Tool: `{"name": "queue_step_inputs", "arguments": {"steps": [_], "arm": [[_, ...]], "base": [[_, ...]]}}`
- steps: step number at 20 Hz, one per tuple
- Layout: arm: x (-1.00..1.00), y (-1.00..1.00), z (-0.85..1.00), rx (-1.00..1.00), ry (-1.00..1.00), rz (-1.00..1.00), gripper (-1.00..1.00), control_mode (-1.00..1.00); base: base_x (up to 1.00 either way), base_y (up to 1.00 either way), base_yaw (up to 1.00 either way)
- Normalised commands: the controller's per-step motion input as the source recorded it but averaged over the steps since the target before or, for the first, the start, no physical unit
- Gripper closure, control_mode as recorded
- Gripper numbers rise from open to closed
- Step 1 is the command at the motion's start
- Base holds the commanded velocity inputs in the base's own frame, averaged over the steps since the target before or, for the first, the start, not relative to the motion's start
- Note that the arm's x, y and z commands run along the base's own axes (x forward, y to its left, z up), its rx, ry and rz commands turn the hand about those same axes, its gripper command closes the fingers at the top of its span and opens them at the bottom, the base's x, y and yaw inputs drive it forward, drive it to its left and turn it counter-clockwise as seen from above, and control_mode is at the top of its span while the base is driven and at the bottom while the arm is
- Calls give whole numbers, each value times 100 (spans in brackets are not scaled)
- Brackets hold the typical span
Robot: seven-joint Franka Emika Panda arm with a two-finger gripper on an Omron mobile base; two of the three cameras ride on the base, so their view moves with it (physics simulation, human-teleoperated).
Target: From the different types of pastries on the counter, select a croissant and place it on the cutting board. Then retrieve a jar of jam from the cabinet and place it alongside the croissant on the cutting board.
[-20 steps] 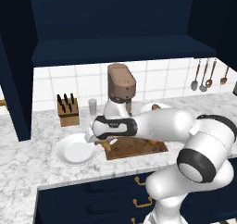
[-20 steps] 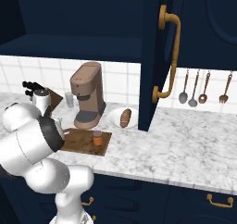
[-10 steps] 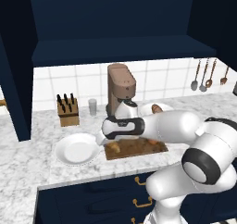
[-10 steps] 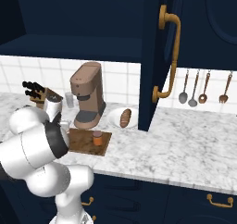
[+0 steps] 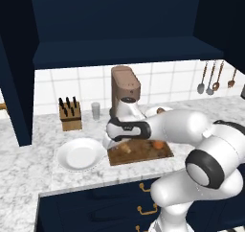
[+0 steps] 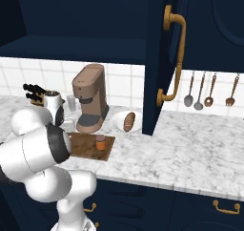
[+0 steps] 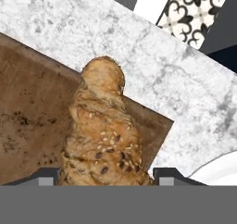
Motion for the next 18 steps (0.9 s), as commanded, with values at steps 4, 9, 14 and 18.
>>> {"name": "queue_step_inputs", "arguments": {"steps": [4,9,14,18], "arm": [[0,-42,4,-9,12,-1,100,-100],[0,-45,0,0,10,-1,100,-100],[0,-36,0,0,11,-2,100,-100],[0,-26,-9,0,5,-3,100,-100]], "base": [[0,0,0],[0,0,0],[0,0,0],[0,0,0]]}}
